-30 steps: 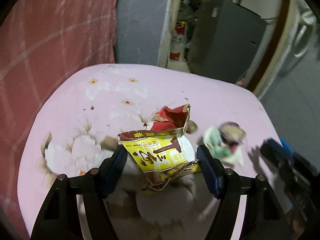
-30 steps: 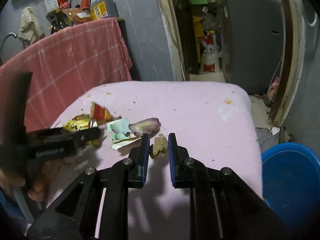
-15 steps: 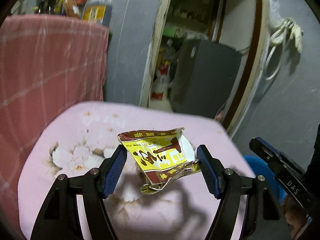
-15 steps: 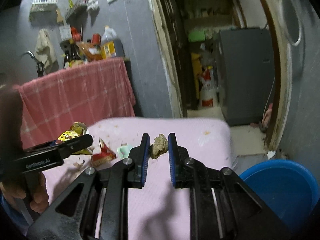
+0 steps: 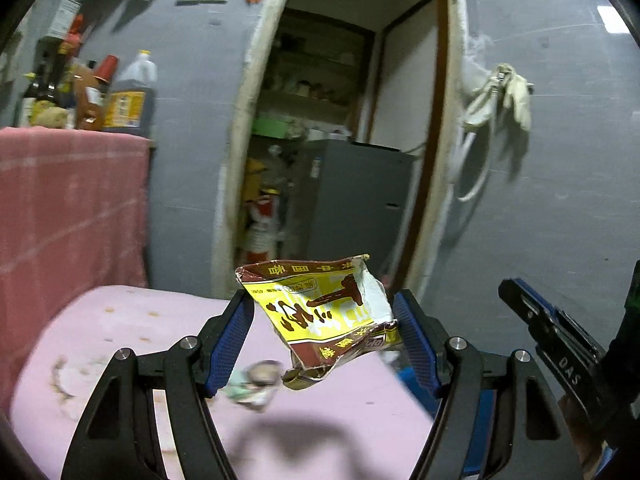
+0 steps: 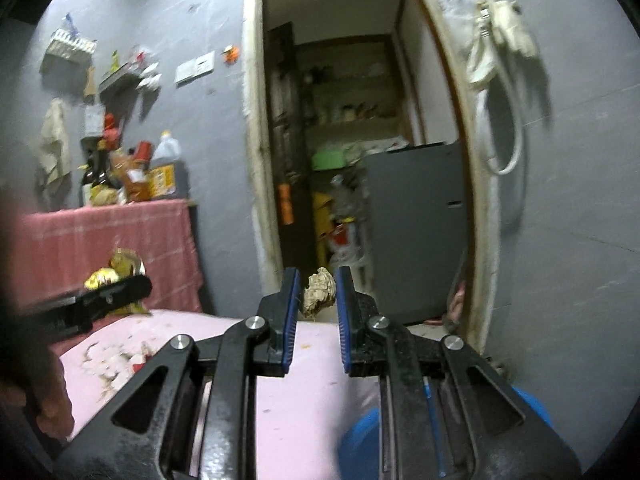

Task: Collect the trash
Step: 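Carry wrapper and brown clump to the blue basin and open both tools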

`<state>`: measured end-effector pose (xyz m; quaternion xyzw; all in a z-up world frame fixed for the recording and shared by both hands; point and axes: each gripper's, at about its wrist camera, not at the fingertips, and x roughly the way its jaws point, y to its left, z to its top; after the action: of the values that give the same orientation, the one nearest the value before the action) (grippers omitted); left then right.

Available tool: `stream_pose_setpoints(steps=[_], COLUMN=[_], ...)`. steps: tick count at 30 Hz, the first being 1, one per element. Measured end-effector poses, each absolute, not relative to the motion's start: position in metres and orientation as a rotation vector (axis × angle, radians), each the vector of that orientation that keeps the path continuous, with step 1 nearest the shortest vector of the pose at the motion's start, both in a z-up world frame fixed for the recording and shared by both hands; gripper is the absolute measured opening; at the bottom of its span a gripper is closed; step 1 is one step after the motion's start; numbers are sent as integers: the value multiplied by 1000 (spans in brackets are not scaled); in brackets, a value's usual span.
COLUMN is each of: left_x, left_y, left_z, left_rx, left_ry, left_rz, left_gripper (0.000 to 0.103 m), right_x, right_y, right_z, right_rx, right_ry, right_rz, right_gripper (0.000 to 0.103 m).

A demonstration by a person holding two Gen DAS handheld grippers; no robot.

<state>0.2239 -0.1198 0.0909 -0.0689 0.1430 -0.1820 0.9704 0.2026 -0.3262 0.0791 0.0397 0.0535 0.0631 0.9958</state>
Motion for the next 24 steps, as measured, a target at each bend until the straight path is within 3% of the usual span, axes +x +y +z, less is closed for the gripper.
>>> stream_pose_setpoints(steps=[10,24], left_x=[237,281], left_y=[-188,-243], left_z=[80,35], left_rx=[-131,-152], left_ry=[345,677], left_rz=[-512,-642], left_gripper=[67,67], right_x=[193,225], right_y=[-383,-438], right_z=[77,39], right_rx=[109,247], right_ry=[123,378], right_rz=[-41,-111], right_gripper=[18,18])
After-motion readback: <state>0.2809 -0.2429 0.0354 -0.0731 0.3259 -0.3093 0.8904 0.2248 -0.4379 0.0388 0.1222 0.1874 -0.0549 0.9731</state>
